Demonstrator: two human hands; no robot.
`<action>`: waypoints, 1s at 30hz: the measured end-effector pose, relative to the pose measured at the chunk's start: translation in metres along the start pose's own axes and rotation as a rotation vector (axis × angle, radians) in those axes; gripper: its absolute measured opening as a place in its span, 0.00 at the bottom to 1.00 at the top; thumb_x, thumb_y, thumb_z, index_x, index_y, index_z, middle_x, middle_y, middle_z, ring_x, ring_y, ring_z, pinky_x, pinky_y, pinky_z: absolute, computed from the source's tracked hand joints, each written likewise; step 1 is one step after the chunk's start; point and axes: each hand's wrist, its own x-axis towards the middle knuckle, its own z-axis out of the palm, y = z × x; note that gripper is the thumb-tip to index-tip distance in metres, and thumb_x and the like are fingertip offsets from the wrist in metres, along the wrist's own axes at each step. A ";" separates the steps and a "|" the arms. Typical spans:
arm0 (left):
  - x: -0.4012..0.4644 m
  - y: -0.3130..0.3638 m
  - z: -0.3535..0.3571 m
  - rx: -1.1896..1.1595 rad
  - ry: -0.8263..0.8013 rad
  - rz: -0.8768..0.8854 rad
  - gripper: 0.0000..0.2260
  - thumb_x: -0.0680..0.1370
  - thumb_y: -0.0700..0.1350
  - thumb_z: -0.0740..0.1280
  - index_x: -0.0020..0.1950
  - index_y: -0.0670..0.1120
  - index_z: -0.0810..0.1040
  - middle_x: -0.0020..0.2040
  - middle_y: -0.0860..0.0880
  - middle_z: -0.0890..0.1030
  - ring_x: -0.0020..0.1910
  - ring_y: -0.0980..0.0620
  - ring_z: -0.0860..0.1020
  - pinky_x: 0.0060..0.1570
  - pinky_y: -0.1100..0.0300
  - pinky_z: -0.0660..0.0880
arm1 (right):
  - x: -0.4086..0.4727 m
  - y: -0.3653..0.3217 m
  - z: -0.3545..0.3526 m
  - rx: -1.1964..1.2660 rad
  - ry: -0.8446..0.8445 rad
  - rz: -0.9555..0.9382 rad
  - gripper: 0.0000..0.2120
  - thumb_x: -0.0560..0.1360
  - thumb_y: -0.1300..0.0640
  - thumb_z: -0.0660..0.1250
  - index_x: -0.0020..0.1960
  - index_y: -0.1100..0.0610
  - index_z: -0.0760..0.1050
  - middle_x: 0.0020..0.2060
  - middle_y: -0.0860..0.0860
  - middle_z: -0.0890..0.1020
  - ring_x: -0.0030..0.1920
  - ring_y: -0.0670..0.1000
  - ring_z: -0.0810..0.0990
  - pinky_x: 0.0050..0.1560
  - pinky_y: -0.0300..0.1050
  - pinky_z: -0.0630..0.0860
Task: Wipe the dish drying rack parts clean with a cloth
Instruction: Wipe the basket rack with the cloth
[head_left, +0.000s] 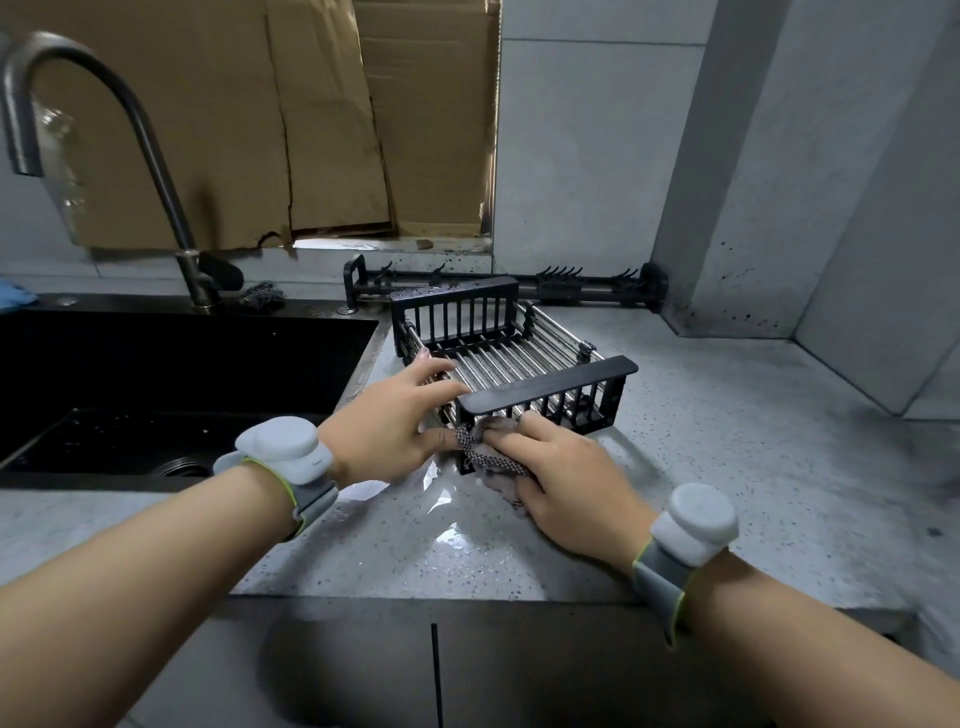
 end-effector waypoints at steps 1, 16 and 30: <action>0.000 0.000 0.000 -0.007 -0.003 -0.001 0.24 0.77 0.60 0.67 0.70 0.52 0.73 0.77 0.49 0.64 0.80 0.43 0.55 0.73 0.44 0.65 | 0.002 -0.001 0.003 -0.022 -0.025 0.021 0.26 0.76 0.47 0.50 0.72 0.49 0.69 0.57 0.46 0.73 0.55 0.53 0.76 0.48 0.44 0.69; 0.004 -0.002 -0.002 0.018 -0.027 -0.015 0.25 0.76 0.61 0.68 0.70 0.52 0.74 0.78 0.50 0.64 0.81 0.44 0.53 0.74 0.46 0.63 | 0.006 -0.008 0.001 -0.075 -0.103 0.093 0.17 0.77 0.55 0.62 0.64 0.47 0.74 0.57 0.48 0.76 0.56 0.56 0.77 0.53 0.50 0.74; 0.033 0.067 0.043 0.181 0.208 0.075 0.28 0.73 0.75 0.55 0.53 0.54 0.76 0.47 0.54 0.72 0.50 0.52 0.70 0.73 0.44 0.61 | -0.031 0.061 -0.077 0.266 0.430 0.465 0.17 0.70 0.68 0.65 0.50 0.48 0.82 0.45 0.45 0.80 0.47 0.42 0.77 0.47 0.26 0.67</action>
